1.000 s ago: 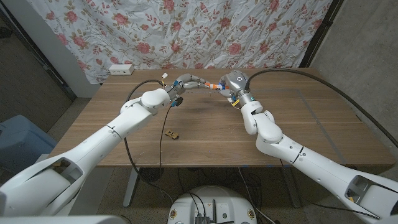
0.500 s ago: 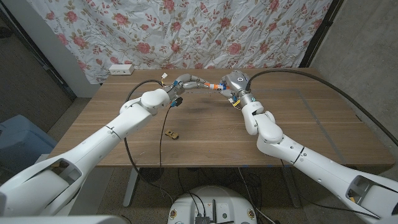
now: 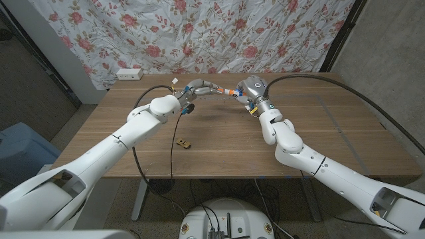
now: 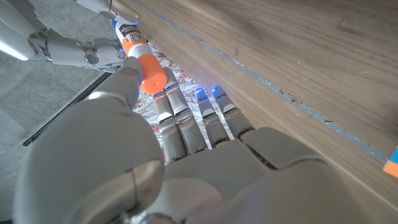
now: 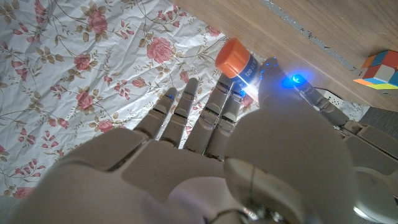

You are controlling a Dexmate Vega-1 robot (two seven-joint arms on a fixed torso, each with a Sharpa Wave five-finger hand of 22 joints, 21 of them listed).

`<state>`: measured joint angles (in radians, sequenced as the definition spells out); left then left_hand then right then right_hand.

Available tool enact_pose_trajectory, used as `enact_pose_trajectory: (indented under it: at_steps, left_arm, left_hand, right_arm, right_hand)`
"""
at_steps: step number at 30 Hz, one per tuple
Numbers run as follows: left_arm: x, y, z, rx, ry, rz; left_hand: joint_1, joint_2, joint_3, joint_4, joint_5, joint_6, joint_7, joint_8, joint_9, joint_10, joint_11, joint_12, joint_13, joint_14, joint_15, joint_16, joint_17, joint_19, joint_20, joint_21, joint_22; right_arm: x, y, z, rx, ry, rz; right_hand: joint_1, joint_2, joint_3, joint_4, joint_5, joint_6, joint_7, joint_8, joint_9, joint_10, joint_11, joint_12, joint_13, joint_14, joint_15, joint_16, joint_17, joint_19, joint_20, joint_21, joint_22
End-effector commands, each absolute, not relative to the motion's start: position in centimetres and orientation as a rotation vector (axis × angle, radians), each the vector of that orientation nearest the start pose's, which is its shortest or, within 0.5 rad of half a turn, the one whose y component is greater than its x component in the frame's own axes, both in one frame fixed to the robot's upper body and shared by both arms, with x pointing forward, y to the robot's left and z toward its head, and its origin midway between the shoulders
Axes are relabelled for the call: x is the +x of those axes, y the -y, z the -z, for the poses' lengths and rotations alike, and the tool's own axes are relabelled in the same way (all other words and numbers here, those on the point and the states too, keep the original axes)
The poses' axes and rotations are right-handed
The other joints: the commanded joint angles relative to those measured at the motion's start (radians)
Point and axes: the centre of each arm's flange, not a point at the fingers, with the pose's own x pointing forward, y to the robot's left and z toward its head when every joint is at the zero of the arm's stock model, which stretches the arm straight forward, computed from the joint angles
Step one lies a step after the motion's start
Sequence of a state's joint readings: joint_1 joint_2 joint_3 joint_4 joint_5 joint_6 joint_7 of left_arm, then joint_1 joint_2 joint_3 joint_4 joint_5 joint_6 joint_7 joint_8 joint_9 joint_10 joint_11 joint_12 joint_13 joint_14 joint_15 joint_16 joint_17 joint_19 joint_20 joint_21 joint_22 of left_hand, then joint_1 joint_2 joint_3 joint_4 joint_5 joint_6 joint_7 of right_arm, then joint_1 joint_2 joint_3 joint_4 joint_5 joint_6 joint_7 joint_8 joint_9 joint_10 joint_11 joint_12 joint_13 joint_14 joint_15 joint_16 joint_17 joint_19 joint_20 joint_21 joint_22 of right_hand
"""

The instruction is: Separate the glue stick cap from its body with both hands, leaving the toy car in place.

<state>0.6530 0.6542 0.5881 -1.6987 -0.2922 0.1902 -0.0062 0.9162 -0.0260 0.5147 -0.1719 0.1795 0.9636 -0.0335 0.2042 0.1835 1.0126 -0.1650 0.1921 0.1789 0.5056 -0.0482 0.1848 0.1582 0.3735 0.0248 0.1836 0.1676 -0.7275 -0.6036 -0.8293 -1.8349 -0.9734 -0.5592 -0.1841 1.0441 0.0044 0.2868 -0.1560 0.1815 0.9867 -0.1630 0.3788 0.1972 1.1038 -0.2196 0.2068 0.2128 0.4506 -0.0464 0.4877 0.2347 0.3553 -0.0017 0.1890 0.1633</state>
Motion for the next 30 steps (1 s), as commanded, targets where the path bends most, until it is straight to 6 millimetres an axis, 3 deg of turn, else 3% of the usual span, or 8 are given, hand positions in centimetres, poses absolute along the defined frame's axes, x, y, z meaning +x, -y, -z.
enact_pose_trajectory:
  at_steps: [1, 30]
  left_arm:
    - [61.5, -18.1, -6.3, 0.585, 0.537, 0.324]
    - [61.1, -19.6, -6.8, 0.676, 0.544, 0.275]
  left_hand:
    - [0.002, 0.01, -0.002, 0.0, 0.005, 0.027, 0.018, 0.0, 0.005, 0.008, -0.014, -0.002, 0.004, 0.011, -0.069, -0.004, 0.003, -0.002, -0.005, 0.001, 0.0]
    - [-0.001, 0.012, -0.014, 0.001, 0.005, 0.023, 0.012, -0.007, 0.006, -0.001, -0.017, -0.007, 0.005, 0.003, -0.073, -0.007, 0.003, -0.012, -0.007, -0.001, 0.0]
  right_arm:
    - [57.2, 12.8, -2.7, -1.545, 0.797, 0.389]
    - [57.9, 14.1, -3.1, -1.566, 0.761, 0.36]
  right_hand:
    - [0.031, 0.022, -0.003, -0.001, 0.004, 0.074, -0.064, 0.005, 0.006, -0.002, 0.002, 0.001, 0.004, 0.011, -0.126, 0.005, 0.005, 0.009, 0.003, 0.0, 0.003]
    - [0.034, 0.023, -0.008, 0.0, 0.004, 0.074, -0.064, 0.002, 0.006, -0.01, 0.002, 0.0, 0.005, 0.012, -0.127, 0.006, 0.005, 0.015, 0.002, 0.001, 0.003]
